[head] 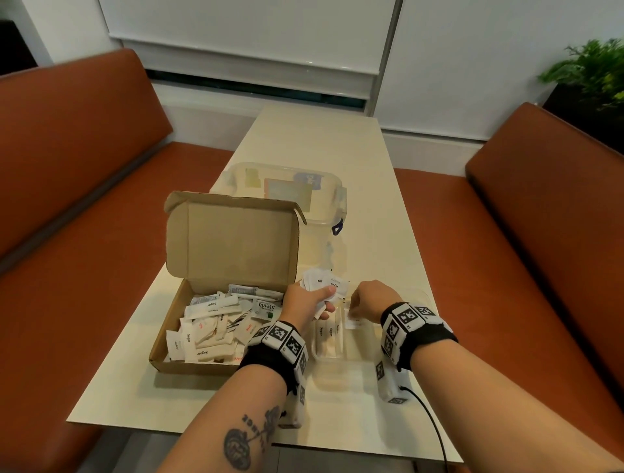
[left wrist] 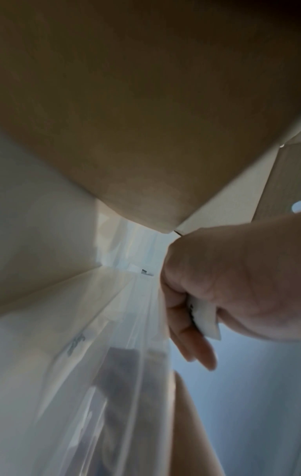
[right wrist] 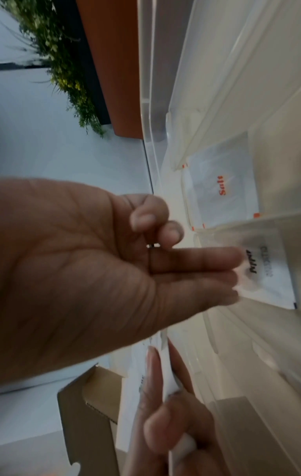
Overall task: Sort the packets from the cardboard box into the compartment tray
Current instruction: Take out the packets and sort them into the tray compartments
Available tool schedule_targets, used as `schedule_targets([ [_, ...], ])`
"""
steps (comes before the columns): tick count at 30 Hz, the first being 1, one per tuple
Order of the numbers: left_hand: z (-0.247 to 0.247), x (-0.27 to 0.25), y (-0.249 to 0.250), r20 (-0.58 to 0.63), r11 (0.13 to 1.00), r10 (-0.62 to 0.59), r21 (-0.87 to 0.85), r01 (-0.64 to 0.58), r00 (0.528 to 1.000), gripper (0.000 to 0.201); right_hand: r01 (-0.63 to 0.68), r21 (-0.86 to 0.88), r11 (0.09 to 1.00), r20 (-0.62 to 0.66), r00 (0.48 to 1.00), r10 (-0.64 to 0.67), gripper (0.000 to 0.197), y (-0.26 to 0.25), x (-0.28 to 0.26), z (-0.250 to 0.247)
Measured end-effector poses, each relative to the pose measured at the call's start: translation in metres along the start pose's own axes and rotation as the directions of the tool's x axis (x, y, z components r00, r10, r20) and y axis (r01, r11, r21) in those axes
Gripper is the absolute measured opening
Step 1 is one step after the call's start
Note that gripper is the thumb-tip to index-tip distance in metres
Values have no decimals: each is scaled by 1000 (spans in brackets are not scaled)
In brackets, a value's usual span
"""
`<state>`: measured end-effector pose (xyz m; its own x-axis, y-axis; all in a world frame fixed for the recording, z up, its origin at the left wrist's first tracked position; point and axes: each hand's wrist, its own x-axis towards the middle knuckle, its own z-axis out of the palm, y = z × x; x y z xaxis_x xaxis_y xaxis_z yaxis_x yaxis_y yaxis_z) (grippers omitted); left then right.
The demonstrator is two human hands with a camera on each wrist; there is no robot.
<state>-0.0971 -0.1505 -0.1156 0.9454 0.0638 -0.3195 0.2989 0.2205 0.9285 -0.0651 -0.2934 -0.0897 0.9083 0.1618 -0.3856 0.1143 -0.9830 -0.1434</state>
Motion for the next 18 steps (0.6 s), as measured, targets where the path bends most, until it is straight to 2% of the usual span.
schedule_targets([
  [2,0,1,-1,-2,1000,1,18,-1,1000,16,-2,97,995,-140,990,16,20,1,-1,-5],
  [5,0,2,-1,0,999,1,42,-1,1000,16,34,281,959,-337,939,66,25,1,-2,-14],
  [7,0,2,-1,15,999,-5,44,4,1000,16,97,396,913,-323,946,40,24,-1,-3,-20],
  [10,0,3,-1,29,999,-7,33,6,1000,13,146,450,881,-241,970,-37,20,-2,-4,-22],
  [12,0,3,-1,15,1000,2,-5,-2,1000,11,168,530,831,-253,967,-34,15,-1,-5,-21],
  [15,-1,4,-1,-26,998,11,-69,-13,1000,9,184,694,696,-305,951,52,6,2,-9,-21],
  [18,2,4,0,-20,992,23,-124,-26,1000,4,188,851,491,-313,931,186,11,5,-13,-20],
])
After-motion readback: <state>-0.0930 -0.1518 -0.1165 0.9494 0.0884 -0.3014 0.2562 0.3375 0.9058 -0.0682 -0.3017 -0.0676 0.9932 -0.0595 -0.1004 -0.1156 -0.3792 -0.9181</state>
